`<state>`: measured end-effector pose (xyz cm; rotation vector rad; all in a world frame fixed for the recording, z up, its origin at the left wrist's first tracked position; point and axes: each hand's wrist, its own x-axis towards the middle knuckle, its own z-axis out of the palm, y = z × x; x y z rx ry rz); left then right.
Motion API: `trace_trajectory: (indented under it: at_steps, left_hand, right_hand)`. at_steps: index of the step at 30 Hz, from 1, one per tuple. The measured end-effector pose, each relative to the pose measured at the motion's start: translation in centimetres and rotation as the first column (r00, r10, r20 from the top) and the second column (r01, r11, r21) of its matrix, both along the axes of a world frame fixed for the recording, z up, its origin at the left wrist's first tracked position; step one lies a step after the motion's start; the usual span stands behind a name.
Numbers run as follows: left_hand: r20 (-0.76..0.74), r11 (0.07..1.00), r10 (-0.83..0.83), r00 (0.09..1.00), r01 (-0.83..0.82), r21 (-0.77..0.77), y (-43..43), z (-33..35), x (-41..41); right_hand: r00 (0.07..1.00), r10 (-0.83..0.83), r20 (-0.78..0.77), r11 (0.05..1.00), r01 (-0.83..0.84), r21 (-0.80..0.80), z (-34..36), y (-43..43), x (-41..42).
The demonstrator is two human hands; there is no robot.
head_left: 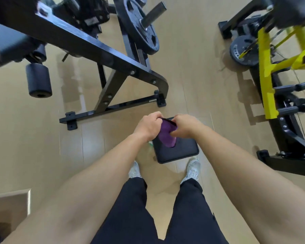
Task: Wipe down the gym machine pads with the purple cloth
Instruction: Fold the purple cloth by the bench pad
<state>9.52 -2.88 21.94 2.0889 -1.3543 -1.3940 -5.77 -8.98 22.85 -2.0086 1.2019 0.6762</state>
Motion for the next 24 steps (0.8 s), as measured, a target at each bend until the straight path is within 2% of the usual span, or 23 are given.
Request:
trace_trajectory:
  at_steps: [10,13,16,19,24]
  left_hand:
    - [0.047,0.989,-0.009,0.999,0.016,-0.144,3.0,12.1,13.2]
    - [0.041,0.984,0.045,0.998,-0.037,-0.173,4.6,14.5,16.6]
    - [0.031,0.978,0.101,0.994,-0.094,-0.185,6.6,16.2,19.6]
    - [-0.038,0.954,0.223,0.974,-0.226,-0.198,9.0,18.4,21.6]
    - [-0.131,0.843,0.524,0.842,-0.534,-0.065,14.9,20.3,27.0]
  right_hand:
    - [0.997,0.059,-0.050,0.977,-0.068,-0.201,13.4,2.7,9.6]
    - [0.998,0.057,-0.022,0.970,-0.061,-0.235,16.3,3.6,11.7]
    - [0.998,-0.009,0.056,0.982,0.019,-0.187,19.0,4.9,14.2]
    - [0.986,-0.048,0.159,0.982,0.076,-0.174,21.2,6.6,16.7]
    - [0.941,-0.053,0.334,0.973,0.125,-0.196,24.9,10.4,20.8]
